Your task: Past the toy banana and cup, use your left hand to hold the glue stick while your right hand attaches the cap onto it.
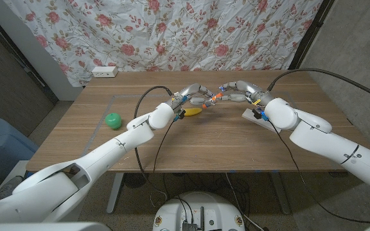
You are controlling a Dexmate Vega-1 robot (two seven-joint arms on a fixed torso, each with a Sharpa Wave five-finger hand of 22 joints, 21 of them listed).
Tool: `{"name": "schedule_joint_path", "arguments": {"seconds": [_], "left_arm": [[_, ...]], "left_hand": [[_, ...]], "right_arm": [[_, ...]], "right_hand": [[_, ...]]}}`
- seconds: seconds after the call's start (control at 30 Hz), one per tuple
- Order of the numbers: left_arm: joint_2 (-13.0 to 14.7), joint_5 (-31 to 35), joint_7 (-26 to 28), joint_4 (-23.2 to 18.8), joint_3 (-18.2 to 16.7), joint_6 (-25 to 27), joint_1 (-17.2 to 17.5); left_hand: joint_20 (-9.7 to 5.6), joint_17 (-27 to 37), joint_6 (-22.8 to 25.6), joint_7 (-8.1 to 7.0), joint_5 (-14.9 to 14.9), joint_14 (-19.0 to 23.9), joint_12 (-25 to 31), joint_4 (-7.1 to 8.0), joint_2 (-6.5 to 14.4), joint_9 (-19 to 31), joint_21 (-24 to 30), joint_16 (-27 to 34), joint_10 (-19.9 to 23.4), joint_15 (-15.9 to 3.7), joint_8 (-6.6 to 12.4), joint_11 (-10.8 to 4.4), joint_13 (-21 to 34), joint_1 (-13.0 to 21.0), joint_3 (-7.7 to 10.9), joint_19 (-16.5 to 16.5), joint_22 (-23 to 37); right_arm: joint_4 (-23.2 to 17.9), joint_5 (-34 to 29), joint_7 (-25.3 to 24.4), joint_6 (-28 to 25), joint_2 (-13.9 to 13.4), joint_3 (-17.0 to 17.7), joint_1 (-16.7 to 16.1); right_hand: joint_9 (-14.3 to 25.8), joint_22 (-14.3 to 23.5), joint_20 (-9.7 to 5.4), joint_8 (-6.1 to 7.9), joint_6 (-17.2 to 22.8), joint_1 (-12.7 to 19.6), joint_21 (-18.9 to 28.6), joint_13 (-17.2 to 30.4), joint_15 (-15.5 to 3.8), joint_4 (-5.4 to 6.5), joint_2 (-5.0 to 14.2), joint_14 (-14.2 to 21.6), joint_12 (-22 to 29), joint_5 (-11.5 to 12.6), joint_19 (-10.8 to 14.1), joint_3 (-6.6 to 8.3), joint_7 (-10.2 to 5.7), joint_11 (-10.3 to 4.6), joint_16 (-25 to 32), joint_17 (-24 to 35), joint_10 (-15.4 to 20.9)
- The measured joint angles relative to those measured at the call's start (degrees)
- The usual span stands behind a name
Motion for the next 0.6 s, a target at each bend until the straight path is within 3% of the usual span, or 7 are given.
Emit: {"name": "schedule_joint_path", "arguments": {"seconds": [0.13,0.3,0.6], "left_arm": [[0.1,0.2,0.3,-0.7,-0.1,0.5,0.3],[0.3,0.5,0.7,-1.6,-0.2,1.1,0.8],[0.4,0.5,0.8,-2.5,-0.3,1.8,1.1]], "left_hand": [[0.0,0.0,0.0,0.0,0.0,0.0,-0.1,0.0,0.0,0.0,0.0,0.0,0.0,0.0,0.0,0.0,0.0,0.0,0.0,0.0,0.0],[0.0,0.0,0.0,0.0,0.0,0.0,-0.1,0.0,0.0,0.0,0.0,0.0,0.0,0.0,-0.01,0.0,0.0,0.0,0.0,0.0,0.0],[0.0,0.0,0.0,0.0,-0.1,0.0,-0.2,0.0,0.1,0.0,0.0,0.0,0.0,0.0,-0.14,0.0,0.1,-0.1,0.0,0.0,0.0]], "right_arm": [[0.4,1.0,0.6,1.2,-0.6,0.6,-0.2],[0.9,2.6,1.8,3.0,-1.4,1.3,-0.5],[2.1,5.3,2.2,7.0,-2.5,3.0,-2.0]], "right_hand": [[0.0,0.0,1.0,0.0,-3.8,-1.3,0.0,0.0,1.77,0.51,-0.09,-2.4,-0.2,0.4,-1.8,-0.65,0.06,1.16,-1.0,-0.3,-4.5],[0.0,0.0,1.8,0.0,-5.5,-3.0,-0.2,-0.1,2.72,1.22,0.24,-4.2,-0.2,0.4,-3.3,-1.36,0.54,2.07,-1.4,-0.1,-6.9],[-0.1,0.0,0.16,0.0,-10.4,-9.7,-0.2,-0.1,3.62,3.46,1.39,-8.9,-0.2,-0.1,-5.7,-3.52,0.19,3.63,-2.4,0.2,-12.2]]}}
